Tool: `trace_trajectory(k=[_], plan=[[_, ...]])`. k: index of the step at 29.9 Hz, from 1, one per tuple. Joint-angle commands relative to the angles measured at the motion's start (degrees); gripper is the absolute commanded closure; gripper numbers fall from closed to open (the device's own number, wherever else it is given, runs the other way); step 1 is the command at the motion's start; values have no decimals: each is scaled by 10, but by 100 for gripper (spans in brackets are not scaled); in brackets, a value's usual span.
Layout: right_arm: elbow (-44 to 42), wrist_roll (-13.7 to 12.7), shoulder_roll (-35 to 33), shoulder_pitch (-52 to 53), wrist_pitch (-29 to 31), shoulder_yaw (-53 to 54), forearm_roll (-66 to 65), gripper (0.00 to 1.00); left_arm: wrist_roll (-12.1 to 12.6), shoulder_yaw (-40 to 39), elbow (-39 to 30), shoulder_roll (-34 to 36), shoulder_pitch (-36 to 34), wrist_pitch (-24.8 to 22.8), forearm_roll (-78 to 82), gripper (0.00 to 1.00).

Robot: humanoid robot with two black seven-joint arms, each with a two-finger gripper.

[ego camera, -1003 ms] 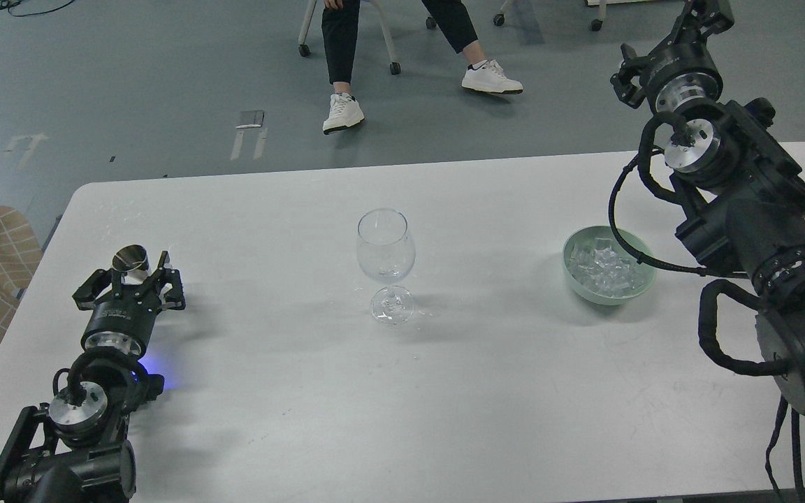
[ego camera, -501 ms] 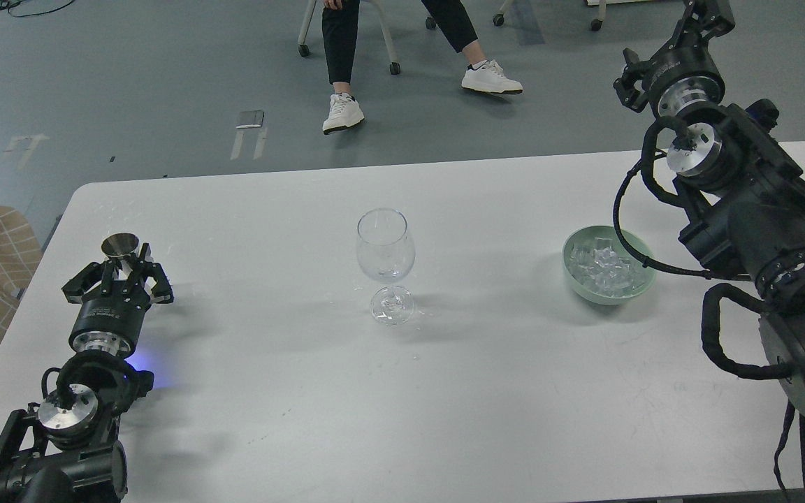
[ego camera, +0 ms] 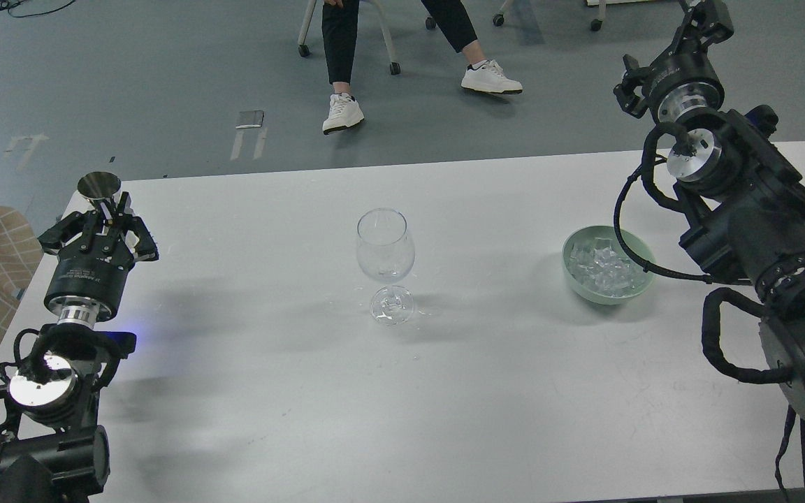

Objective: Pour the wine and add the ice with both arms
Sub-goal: 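Carry the jigger with the left gripper over to the wine glass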

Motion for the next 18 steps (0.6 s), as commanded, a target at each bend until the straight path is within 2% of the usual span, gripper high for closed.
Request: trace_trajectory(k=[1,4,10,11,14,18], plan=[[1,0,0,-7,0,1,0,0,7,0,-43,0,1,26,0,100],[1,0,-1,-8,-1,1,0,0,11,3,-79,-2,2,38,0,100],[1,0,-1,-8,-1,1,0,0,14,48,-187,-3,15,102,0,100],[2,0,-2,-8,-1,1,0,0,14,68,-229,-4,17,132,1,100],[2,0,-10,-9,-1,1,1,0,15,82,-269,-8,15,175,1,100],[3,1,-14,-17,0,2,2,0,15,102,-296,-12,15,204,4,100]])
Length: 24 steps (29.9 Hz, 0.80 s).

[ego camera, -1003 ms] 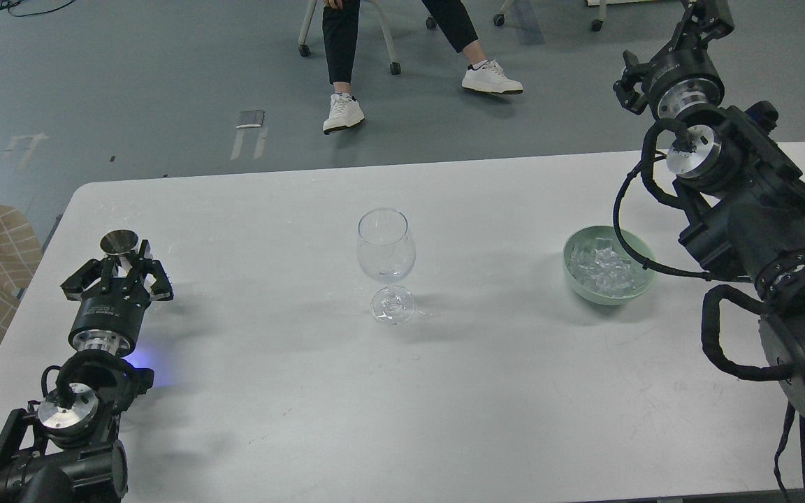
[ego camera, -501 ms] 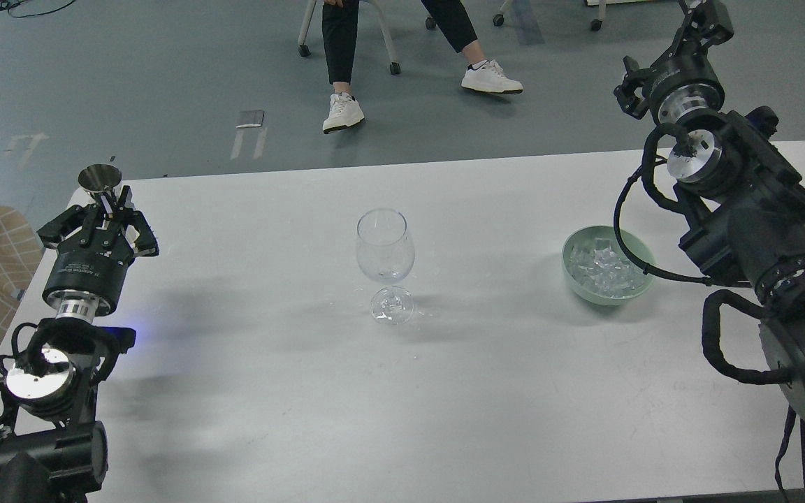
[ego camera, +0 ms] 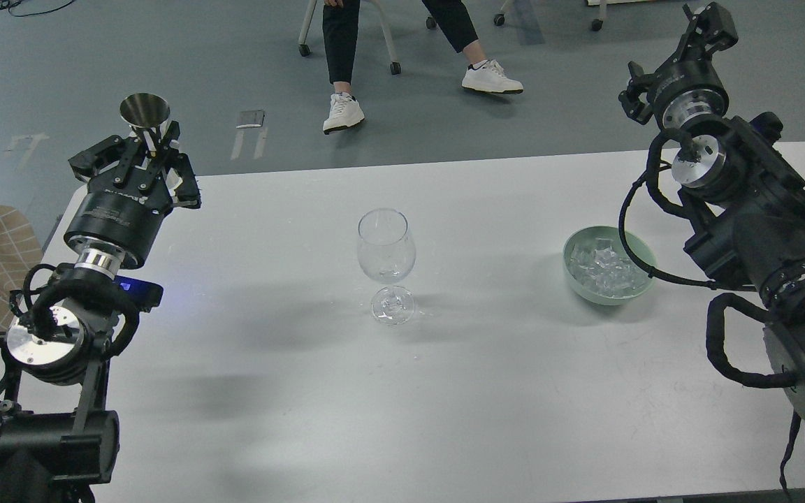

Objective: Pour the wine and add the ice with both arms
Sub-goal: 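Carry the jigger with the left gripper over to the wine glass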

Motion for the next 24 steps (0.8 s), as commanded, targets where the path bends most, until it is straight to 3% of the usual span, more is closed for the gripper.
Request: trace_trajectory(k=[1,7,24], plan=[[7,1,-6,-10,0,0,1,0,1,29,-28,-3,1,27,5,100],[38,0,-19,-33,0,0,1,0,-4,88,-56,-4,1,96,8,100],[39,0,-20,-34,0,0,1,0,-2,184,-71,-20,-11,99,117,100]])
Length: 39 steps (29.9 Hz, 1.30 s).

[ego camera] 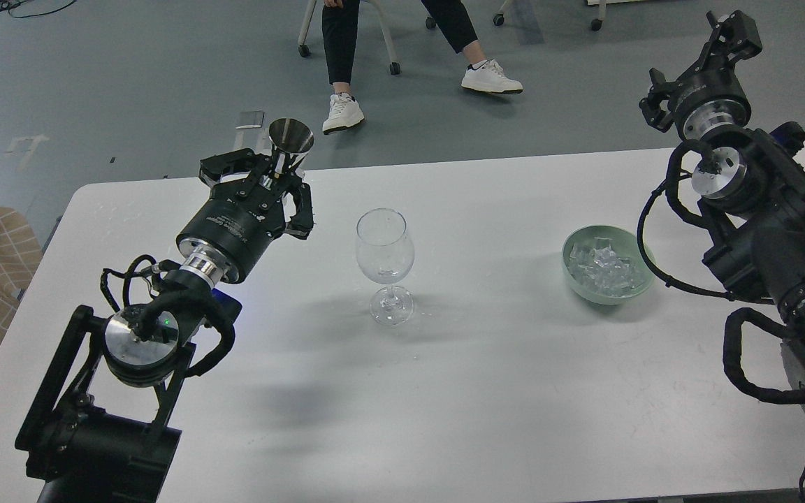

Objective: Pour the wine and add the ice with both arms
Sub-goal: 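Carry the jigger with the left gripper over to the wine glass, then tilt the jigger with the left gripper to pour into the glass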

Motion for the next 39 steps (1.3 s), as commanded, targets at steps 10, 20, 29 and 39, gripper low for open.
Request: trace_trajectory(k=[10,20,29,39], plan=[[4,0,-9,-3,1,0,1,0,0,50,3,-1,-6,-7,110,100],[4,0,-10,-4,1,1,1,0,-1,64,13,1,-13,-8,159,100],[4,0,-10,-4,2,1,1,0,-5,74,14,9,-18,-28,220,100],[4,0,-17,-4,4,0,1,0,-7,75,21,9,-9,-46,251,100]])
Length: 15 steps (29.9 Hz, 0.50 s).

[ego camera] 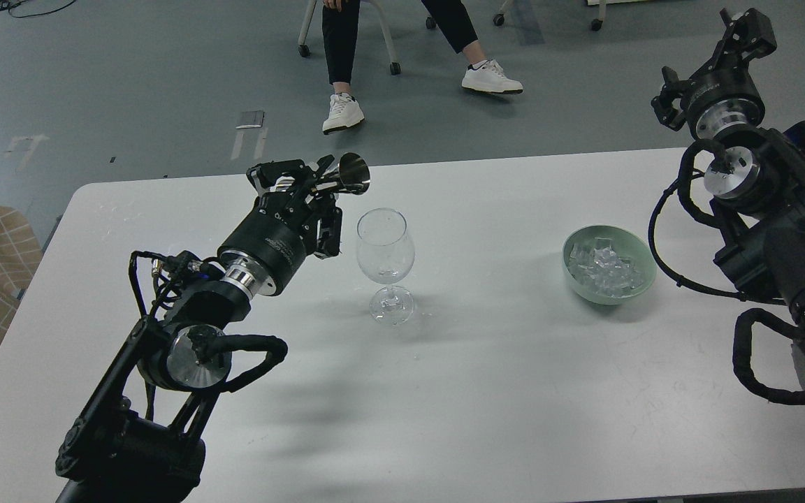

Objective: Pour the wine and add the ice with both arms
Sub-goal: 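Tilt the jigger with the left gripper to pour into the glass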

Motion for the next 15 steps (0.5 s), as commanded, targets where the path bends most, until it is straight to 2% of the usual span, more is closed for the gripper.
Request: trace_trajectory(k=[1,15], plan=[[0,0,-1,0,0,0,0,0,0,1,2,2,-6,0,4,100],[7,0,-4,-1,-1,0,0,0,-4,13,15,5,-15,-3,79,100]])
